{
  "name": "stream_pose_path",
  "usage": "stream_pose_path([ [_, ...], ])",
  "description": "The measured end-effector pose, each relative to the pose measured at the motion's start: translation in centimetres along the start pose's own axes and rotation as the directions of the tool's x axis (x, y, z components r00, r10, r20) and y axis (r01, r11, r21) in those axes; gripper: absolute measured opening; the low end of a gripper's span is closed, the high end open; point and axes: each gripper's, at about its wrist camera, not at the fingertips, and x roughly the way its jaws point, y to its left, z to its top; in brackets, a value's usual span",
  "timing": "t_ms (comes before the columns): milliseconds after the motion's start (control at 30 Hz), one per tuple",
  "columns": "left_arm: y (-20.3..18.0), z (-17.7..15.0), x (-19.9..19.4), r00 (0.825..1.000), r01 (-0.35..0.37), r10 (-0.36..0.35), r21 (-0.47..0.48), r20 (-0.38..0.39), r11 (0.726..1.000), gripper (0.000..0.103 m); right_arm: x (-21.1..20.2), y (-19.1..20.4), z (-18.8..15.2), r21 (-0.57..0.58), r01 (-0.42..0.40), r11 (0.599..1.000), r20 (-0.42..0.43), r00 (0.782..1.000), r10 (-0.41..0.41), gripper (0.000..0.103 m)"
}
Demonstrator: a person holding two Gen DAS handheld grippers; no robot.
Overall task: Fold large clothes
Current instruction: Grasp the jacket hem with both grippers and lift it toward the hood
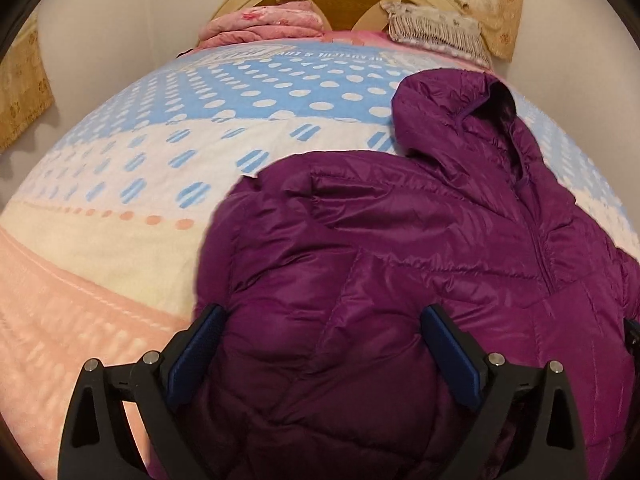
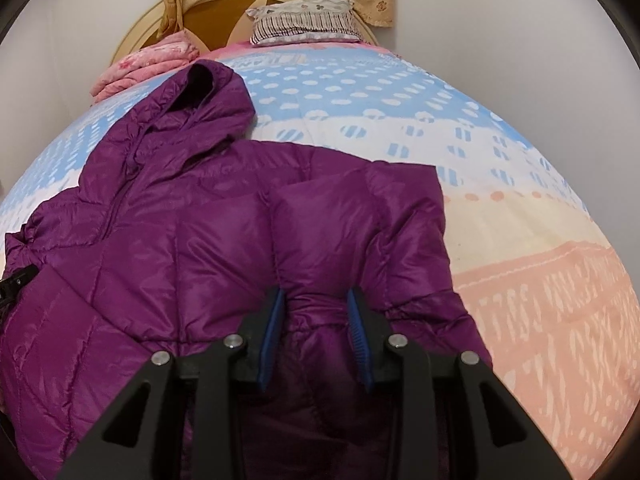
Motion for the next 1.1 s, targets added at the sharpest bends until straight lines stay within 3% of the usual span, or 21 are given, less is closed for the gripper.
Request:
stream_pose_path([
  [33,0.2,0.4,-0.7,1.0,-0.008,0.008,0.012,0.004,1.0,0.098,-0.3,-0.2,0.2,-0.003,-0.012,1.0,-0.013,1.0,0.012,0.036],
  [100,0.2,1.8,-2.8,0.998,0.0,-0.003,0.047,0.068,0.999,0.098,-1.0,-0.3,1.0,-0.001,-0.063,0.998,-0.031,0.998,0.063,0.057],
  [167,0.0,3.6,-4.1,0.993,0.001,-0.01,0.081,0.115,0.997,0.098,-1.9,0.0,2.5,-0.021,-0.102,0.995,-0.017,0.995,0.102,0.066],
  [300,-2.0,8.9,-2.7,0.991,0.021,-0.038,0.136,0.129,0.99,0.098,-2.1,2.0,6.8,-0.102,-0.115,0.988,0.039,0.992,0.119,0.067],
  [367,-2.9,11.6,-0.9,0.993,0.0,-0.017,0.139,0.119,0.99,0.098,-0.8,3.1,9.6,-0.119,-0.15,0.981,0.049,0.986,0.157,0.067],
  [567,-4.9,18.6,4.8,0.997,0.031,-0.039,0.105,0.072,0.994,0.098,4.3,5.3,15.7,-0.123,-0.162,0.979,0.052,0.984,0.169,0.07],
  [733,-5.9,20.8,9.1,0.998,0.059,-0.06,0.058,0.02,0.997,0.098,9.1,6.1,19.2,-0.085,-0.193,0.978,0.027,0.98,0.196,0.071],
  [900,-7.1,21.4,12.9,0.997,0.076,-0.075,0.067,-0.016,0.995,0.098,12.8,6.8,20.2,-0.084,-0.184,0.979,-0.005,0.983,0.184,0.071],
  [933,-7.2,21.3,13.5,0.996,0.082,-0.081,0.069,-0.027,0.994,0.094,13.7,6.8,20.3,-0.075,-0.184,0.98,-0.015,0.983,0.184,0.071],
  [1000,-7.7,20.9,15.1,0.992,0.112,-0.106,0.079,-0.069,0.991,0.064,15.4,6.7,20.4,-0.05,-0.199,0.979,-0.048,0.979,0.196,0.071],
  [1033,-7.9,20.8,15.7,0.985,0.151,-0.144,0.077,-0.096,0.986,0.025,16.1,6.7,20.4,-0.043,-0.208,0.977,-0.069,0.976,0.204,0.067],
  [1067,-8.1,20.8,16.0,0.98,0.178,-0.17,0.073,-0.103,0.981,0.012,16.7,6.8,20.4,-0.043,-0.22,0.975,-0.093,0.972,0.215,0.04],
  [1100,-8.3,20.8,15.4,0.983,0.175,-0.169,0.078,-0.079,0.981,0.006,17.0,7.0,20.4,-0.046,-0.231,0.972,-0.109,0.968,0.225,0.006],
])
